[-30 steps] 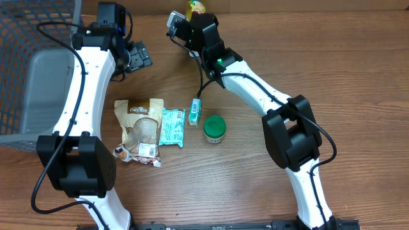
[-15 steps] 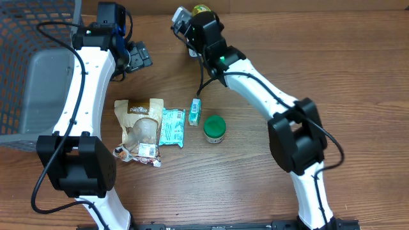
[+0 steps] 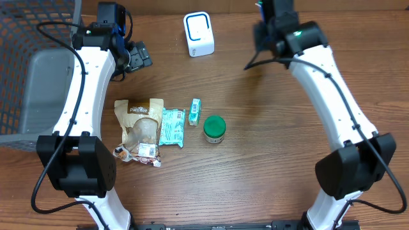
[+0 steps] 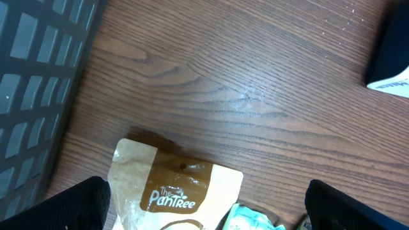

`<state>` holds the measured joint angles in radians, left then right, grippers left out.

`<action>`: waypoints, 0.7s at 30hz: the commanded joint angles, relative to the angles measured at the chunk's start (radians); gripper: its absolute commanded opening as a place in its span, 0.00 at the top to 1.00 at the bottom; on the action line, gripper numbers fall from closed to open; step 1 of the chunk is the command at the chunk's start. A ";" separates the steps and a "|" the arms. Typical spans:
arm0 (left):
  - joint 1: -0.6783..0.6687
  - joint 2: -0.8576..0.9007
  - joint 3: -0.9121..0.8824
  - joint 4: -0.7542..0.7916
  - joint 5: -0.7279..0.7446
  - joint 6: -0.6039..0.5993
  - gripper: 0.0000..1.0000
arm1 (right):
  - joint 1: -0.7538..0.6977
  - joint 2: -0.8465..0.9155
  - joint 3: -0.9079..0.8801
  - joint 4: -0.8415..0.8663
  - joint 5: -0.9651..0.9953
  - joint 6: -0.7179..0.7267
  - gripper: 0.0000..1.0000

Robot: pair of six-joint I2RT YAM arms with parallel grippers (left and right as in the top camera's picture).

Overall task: Scan the item barcode
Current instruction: 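Move the bottle right and set it upright on the table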

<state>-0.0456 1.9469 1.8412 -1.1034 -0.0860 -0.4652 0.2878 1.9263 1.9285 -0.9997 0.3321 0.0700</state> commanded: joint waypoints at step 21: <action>-0.001 -0.013 0.019 0.000 0.005 -0.010 0.00 | -0.319 0.002 -0.140 -0.266 -0.128 0.301 0.87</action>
<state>-0.0456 1.9469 1.8412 -1.1038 -0.0864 -0.4652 -0.0257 1.9442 1.8194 -1.2968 0.2119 0.3588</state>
